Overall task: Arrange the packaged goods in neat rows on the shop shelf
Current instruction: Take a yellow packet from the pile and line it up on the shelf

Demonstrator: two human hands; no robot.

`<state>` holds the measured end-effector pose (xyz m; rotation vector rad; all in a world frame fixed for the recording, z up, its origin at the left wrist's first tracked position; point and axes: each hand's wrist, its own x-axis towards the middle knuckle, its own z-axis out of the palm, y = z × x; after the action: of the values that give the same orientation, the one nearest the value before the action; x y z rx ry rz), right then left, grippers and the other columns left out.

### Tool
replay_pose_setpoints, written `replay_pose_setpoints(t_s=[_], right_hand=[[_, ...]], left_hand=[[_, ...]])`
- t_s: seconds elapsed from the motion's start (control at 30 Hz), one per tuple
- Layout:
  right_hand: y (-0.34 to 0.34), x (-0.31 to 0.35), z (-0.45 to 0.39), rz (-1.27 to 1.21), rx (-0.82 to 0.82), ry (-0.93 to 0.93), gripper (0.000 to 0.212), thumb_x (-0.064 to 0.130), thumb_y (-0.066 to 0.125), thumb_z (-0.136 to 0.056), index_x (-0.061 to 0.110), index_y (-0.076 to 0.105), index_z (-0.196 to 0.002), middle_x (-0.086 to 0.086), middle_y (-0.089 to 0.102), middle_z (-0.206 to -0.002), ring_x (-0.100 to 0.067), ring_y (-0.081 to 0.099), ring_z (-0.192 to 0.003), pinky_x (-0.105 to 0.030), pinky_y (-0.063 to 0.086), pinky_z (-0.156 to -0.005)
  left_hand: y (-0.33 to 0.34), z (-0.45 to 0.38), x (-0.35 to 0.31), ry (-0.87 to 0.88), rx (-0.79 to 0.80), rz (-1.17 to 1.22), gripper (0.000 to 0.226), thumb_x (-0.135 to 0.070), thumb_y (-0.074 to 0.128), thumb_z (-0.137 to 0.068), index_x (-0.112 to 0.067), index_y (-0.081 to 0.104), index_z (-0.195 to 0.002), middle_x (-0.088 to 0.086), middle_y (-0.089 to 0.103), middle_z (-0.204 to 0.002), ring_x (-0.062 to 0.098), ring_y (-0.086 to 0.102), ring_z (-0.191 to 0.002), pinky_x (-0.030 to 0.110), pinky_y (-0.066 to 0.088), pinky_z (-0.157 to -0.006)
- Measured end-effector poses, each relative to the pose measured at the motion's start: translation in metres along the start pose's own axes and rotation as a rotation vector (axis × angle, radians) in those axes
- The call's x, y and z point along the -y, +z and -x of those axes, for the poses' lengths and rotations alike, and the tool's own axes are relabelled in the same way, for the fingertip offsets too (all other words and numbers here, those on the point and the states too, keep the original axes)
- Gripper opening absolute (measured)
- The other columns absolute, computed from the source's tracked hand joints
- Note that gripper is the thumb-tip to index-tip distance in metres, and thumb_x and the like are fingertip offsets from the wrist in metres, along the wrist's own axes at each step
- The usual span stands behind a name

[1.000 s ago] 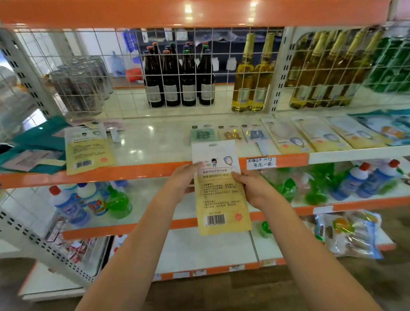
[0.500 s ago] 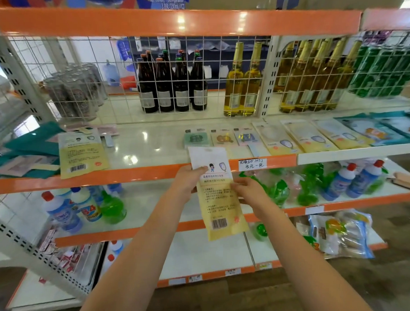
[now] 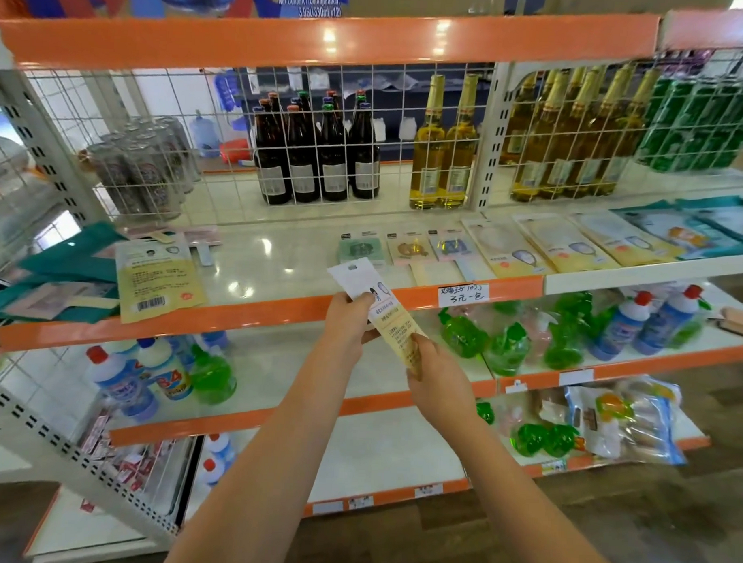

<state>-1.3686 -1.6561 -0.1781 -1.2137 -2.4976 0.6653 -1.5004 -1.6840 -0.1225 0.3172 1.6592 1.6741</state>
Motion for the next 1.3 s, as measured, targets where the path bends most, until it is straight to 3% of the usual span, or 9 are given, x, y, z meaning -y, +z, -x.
replay_pose_setpoints(t_s=[0.13,0.23,0.47,0.67,0.8,1.0,1.1,1.2,1.3], right_hand=[[0.001,-0.004,0.001,0.134,-0.078,0.011,0.054,0.004,0.037,-0.095,0.022,0.033,-0.146,-0.003,0.058,-0.125,-0.024,0.059,-0.102,-0.029,0.041,-0.069],[0.001,-0.009,0.001,0.119,-0.078,0.036,0.055,0.002,0.038,-0.095,0.028,0.038,-0.143,-0.003,0.064,-0.116,-0.024,0.061,-0.094,-0.027,0.038,-0.063],[-0.006,-0.019,-0.001,-0.325,-0.026,0.069,0.030,0.006,0.045,-0.096,0.017,0.062,-0.118,-0.007,0.068,-0.094,-0.021,0.058,-0.080,-0.017,0.034,-0.052],[-0.021,-0.016,0.000,-0.833,0.076,0.182,0.023,0.006,0.045,-0.096,0.016,0.064,-0.101,-0.001,0.067,-0.092,-0.018,0.058,-0.086,-0.027,0.043,-0.072],[-0.021,-0.023,0.002,-1.052,0.184,0.248,0.022,0.005,0.050,-0.095,0.020,0.066,-0.093,0.005,0.072,-0.085,-0.016,0.064,-0.083,-0.034,0.048,-0.079],[-0.025,-0.042,-0.002,-0.824,0.270,0.277,0.009,0.015,0.062,-0.090,0.016,0.067,-0.097,-0.005,0.070,-0.098,-0.020,0.061,-0.090,-0.030,0.046,-0.082],[-0.036,-0.051,-0.003,-0.756,0.267,0.312,0.012,0.025,0.058,-0.093,0.018,0.067,-0.094,0.004,0.070,-0.087,-0.012,0.062,-0.080,-0.023,0.045,-0.072],[-0.052,-0.066,-0.007,-0.670,0.241,0.374,0.022,0.027,0.047,-0.099,0.012,0.062,-0.105,0.000,0.066,-0.089,-0.011,0.059,-0.076,-0.019,0.046,-0.063],[-0.071,-0.085,-0.013,-0.458,0.150,0.394,0.027,0.028,0.046,-0.099,0.010,0.062,-0.112,-0.005,0.066,-0.101,-0.017,0.060,-0.085,-0.025,0.046,-0.068]], left_hand=[[-0.002,0.003,0.006,0.005,0.009,0.002,0.030,-0.007,0.046,-0.094,-0.003,0.050,-0.124,0.015,0.064,-0.109,0.017,0.063,-0.082,0.030,0.055,-0.060],[-0.004,0.005,0.011,-0.007,0.015,-0.001,0.028,-0.012,0.050,-0.094,-0.004,0.047,-0.121,0.015,0.061,-0.110,0.020,0.062,-0.088,0.030,0.056,-0.064],[-0.010,0.007,0.015,0.025,0.060,-0.118,0.049,-0.049,0.054,-0.091,-0.014,0.046,-0.125,0.002,0.057,-0.119,0.018,0.058,-0.106,0.030,0.052,-0.079],[-0.017,0.003,0.027,0.040,0.048,-0.156,0.039,-0.040,0.056,-0.093,-0.018,0.043,-0.122,0.001,0.052,-0.121,0.020,0.052,-0.112,0.037,0.045,-0.094],[-0.017,0.000,0.039,-0.062,0.172,-0.106,0.036,-0.030,0.057,-0.094,-0.016,0.051,-0.127,0.006,0.061,-0.124,0.026,0.058,-0.114,0.040,0.048,-0.096],[-0.010,-0.012,0.046,-0.039,0.181,-0.206,0.021,-0.021,0.055,-0.094,-0.012,0.062,-0.112,0.011,0.068,-0.102,0.032,0.062,-0.102,0.035,0.045,-0.084],[0.000,-0.018,0.044,-0.061,0.189,-0.218,0.019,-0.019,0.053,-0.096,-0.010,0.060,-0.111,0.007,0.066,-0.085,0.022,0.061,-0.082,0.030,0.045,-0.073],[0.014,-0.026,0.039,-0.065,0.225,-0.251,0.024,-0.020,0.053,-0.096,-0.010,0.057,-0.117,0.008,0.066,-0.093,0.024,0.061,-0.088,0.032,0.047,-0.077],[0.031,-0.036,0.032,-0.063,0.271,-0.263,0.024,-0.020,0.054,-0.096,-0.011,0.058,-0.117,0.009,0.066,-0.101,0.023,0.063,-0.089,0.034,0.051,-0.076]])
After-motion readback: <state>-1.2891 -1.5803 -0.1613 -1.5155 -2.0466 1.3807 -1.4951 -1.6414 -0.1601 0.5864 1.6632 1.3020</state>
